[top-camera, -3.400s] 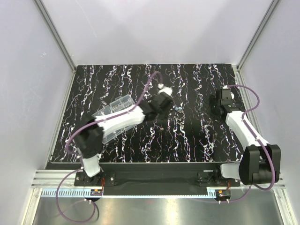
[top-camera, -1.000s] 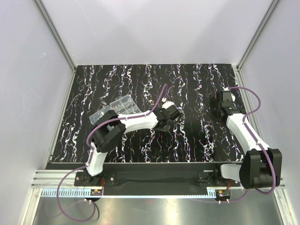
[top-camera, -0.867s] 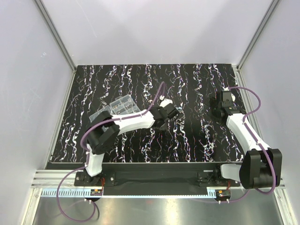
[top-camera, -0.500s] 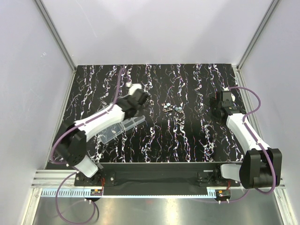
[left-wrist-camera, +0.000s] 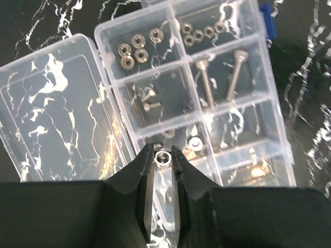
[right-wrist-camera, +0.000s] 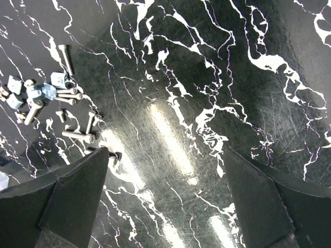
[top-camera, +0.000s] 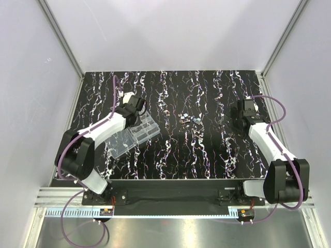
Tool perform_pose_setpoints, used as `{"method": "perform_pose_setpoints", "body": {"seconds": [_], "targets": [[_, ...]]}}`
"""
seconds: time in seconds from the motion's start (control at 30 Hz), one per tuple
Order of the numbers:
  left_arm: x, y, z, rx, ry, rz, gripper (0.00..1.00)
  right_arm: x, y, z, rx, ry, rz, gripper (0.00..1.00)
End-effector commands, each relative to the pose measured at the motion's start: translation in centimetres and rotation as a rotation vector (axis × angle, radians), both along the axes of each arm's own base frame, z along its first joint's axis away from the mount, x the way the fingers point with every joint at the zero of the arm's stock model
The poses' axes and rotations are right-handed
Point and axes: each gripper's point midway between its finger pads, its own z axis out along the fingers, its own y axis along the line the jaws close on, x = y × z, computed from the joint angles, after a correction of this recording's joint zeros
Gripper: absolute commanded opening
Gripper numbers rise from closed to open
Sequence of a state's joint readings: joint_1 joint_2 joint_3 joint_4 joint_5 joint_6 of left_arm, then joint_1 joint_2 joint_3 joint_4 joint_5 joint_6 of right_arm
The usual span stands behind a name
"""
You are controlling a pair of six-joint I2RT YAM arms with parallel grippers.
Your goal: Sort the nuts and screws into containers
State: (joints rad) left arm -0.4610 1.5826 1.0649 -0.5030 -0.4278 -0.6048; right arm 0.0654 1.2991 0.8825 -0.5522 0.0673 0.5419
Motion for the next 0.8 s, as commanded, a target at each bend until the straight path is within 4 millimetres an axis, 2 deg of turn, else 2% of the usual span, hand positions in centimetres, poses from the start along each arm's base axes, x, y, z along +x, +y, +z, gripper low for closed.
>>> {"method": "perform_pose_setpoints", "body": {"seconds": [0.0,0.07,0.33,0.47,0.57,0.6,0.7,0.77], "targets": [[1.4,-0.4,-0.4,-0.003,-0.032,-0.006,0.18,1.2,0.1,1.5,-0.011,-0.042,0.015,1.0],[1.3,-0.5,-1.0,-0.008,-0.014,-0.007,0.18,1.2,0.1,1.3,-0.011,-0.033,0.014,1.0],[0.5,-0.8,-1.1,-0.045,-0.01,-0.021,0.18,1.4,0.1,1.1,-0.006,-0.027,0.012,1.0],[0.3,-0.7,-1.6,-0.032,0.004,-0.02,0.21,1.5,0.3,1.1,0.002,-0.026,0.014,1.0],[0.3,-0.8,-1.2,-0.034,-0.001,-0.029,0.3,1.5,0.3,1.3,0.004,-0.035,0.017,1.0],[0.4,-0.7,-0.9,-0.035,-0.008,-0.028,0.38,1.5,0.4,1.3,0.006,-0.037,0.02,1.0],[0.6,-0.8,0.7,-0.039,-0.042,-0.039,0.49,1.6,0.6,1.4,0.013,-0.038,0.025,1.0],[0.7,-0.7,2.3,-0.041,-0.073,-0.044,0.51,1.7,0.6,1.6,0.014,-0.042,0.029,1.0]]}}
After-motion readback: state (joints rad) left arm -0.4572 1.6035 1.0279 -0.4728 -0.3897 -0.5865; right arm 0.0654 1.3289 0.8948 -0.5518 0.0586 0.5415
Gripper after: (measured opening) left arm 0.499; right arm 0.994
